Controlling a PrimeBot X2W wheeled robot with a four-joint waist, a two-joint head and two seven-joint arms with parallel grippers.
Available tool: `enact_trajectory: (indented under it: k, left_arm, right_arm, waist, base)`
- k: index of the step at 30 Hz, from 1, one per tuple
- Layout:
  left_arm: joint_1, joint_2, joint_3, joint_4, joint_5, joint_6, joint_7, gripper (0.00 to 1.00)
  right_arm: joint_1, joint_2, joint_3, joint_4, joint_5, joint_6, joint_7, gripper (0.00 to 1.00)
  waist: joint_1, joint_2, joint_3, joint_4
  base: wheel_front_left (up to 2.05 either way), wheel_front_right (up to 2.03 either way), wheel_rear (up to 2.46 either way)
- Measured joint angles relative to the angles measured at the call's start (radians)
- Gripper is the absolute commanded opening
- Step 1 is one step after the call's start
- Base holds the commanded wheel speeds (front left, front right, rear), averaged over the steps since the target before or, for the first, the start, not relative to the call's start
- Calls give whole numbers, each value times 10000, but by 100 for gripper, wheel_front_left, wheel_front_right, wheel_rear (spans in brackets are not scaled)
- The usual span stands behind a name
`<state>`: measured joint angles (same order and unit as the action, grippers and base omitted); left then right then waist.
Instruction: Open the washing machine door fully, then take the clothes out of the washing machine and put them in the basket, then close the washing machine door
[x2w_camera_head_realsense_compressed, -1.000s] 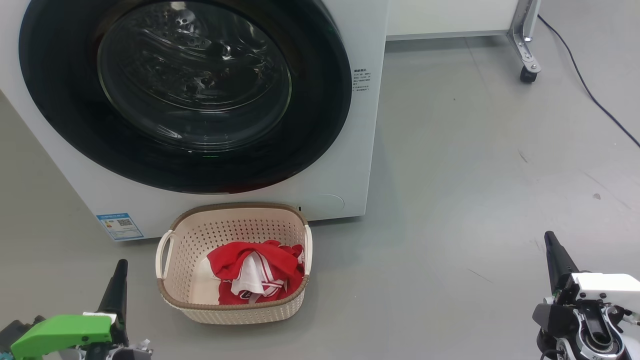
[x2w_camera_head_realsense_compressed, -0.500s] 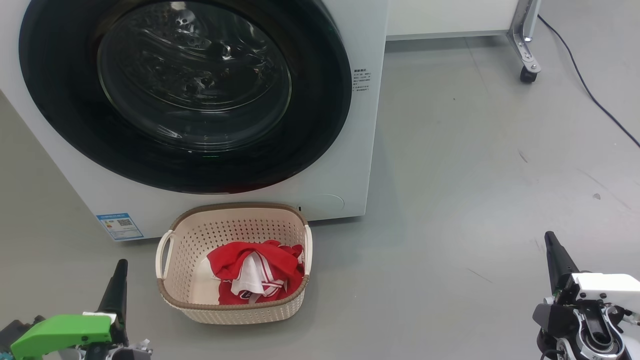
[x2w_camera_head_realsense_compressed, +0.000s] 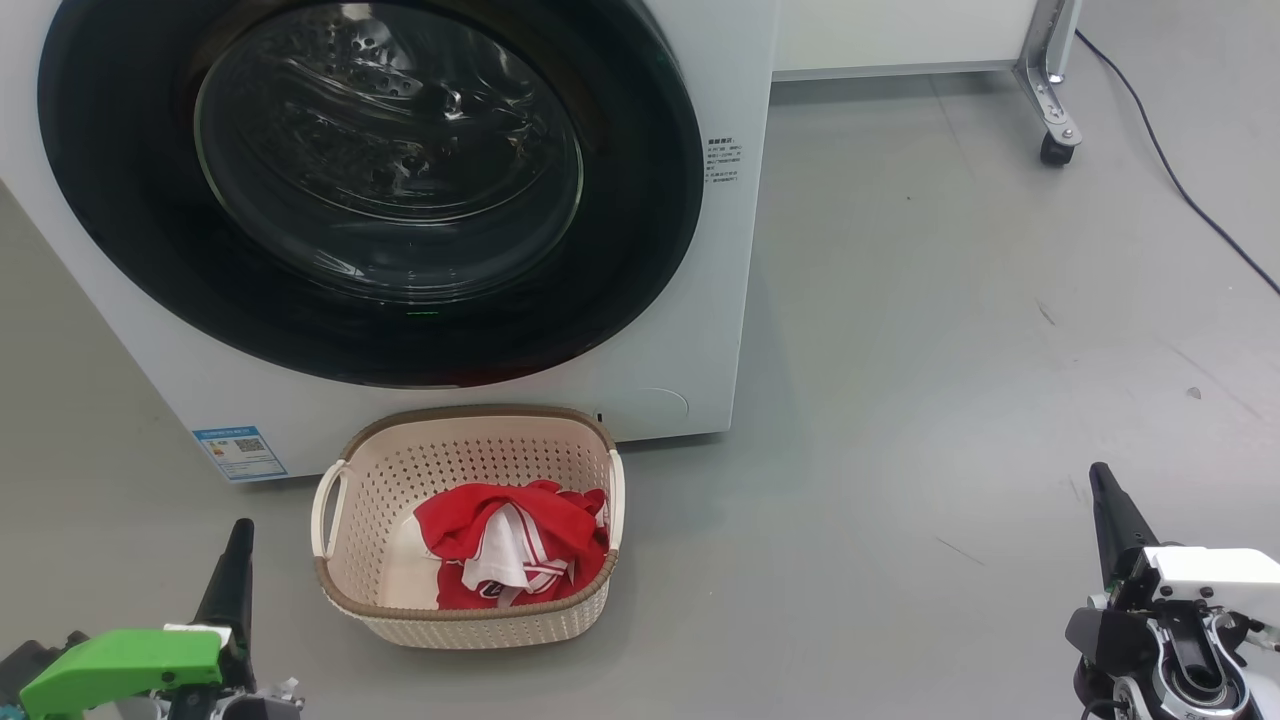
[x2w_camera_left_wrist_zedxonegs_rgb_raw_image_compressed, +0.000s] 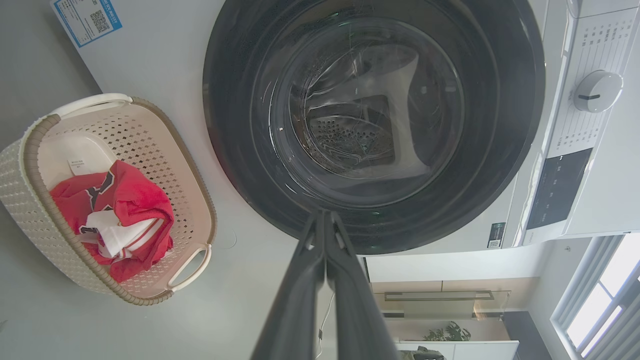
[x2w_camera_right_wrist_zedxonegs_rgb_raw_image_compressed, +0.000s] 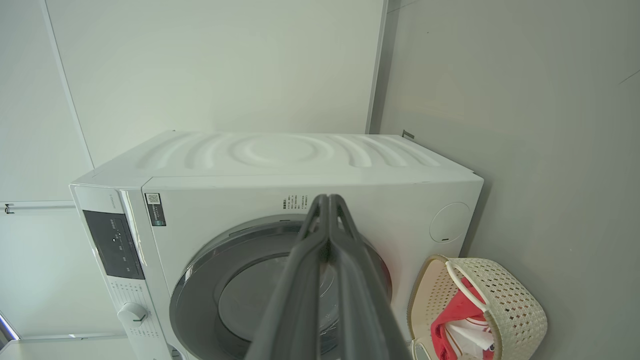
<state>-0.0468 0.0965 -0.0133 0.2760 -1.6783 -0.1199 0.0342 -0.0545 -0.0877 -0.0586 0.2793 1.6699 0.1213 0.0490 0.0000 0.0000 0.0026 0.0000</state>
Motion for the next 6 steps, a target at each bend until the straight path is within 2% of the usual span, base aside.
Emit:
enact_trajectory:
  k: [6]
  left_arm:
    - [-2,-2,8,6,0,0,2,0]
  right_arm:
    - [-1,0,-2,8,0,0,0,0]
  waist:
    - [0,0,0,0]
  base:
    - [0,0,0]
